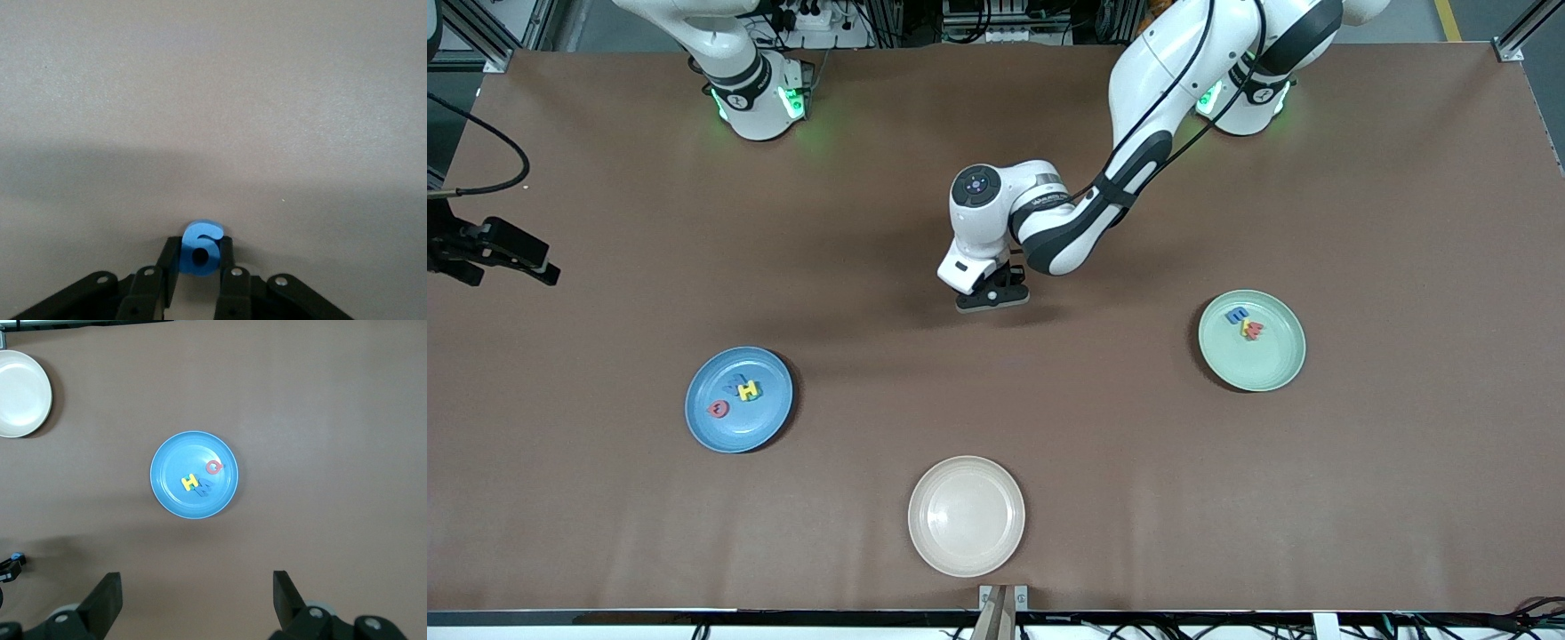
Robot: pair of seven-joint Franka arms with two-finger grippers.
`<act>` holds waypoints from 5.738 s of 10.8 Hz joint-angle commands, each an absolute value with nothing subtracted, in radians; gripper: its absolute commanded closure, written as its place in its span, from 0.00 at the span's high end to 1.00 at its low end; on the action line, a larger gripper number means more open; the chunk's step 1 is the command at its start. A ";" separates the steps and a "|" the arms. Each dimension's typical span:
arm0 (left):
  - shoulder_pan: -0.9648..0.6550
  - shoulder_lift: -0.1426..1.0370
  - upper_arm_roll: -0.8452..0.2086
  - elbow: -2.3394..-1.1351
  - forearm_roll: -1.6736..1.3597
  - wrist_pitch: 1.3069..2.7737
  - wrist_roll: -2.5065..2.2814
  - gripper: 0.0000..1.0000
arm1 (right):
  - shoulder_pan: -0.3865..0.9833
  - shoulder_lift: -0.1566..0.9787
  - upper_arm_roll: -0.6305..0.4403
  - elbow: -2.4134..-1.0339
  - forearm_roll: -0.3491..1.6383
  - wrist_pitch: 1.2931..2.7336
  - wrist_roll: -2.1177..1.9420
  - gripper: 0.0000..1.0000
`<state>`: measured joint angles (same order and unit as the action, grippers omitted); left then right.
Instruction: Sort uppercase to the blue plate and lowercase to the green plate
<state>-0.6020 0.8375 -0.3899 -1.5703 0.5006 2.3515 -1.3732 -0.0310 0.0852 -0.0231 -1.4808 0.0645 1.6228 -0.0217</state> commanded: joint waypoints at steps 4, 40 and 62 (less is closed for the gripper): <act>-0.566 0.792 -0.387 -1.574 0.537 2.219 -1.281 0.00 | -0.052 0.072 -0.002 -1.485 0.074 1.608 -0.018 1.00; 1.089 0.342 -1.170 -1.779 0.387 1.842 -0.014 1.00 | -0.025 0.078 0.000 -1.499 0.014 1.574 -0.021 1.00; 0.069 0.020 -0.081 -1.511 0.057 1.551 0.049 1.00 | -0.037 0.074 -0.009 -1.497 0.064 1.575 -0.034 1.00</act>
<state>0.0843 0.0445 -0.1024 -1.5035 0.0804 1.5656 0.0324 -0.0286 0.0828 -0.0081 -1.4993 0.0417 1.5795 -0.0259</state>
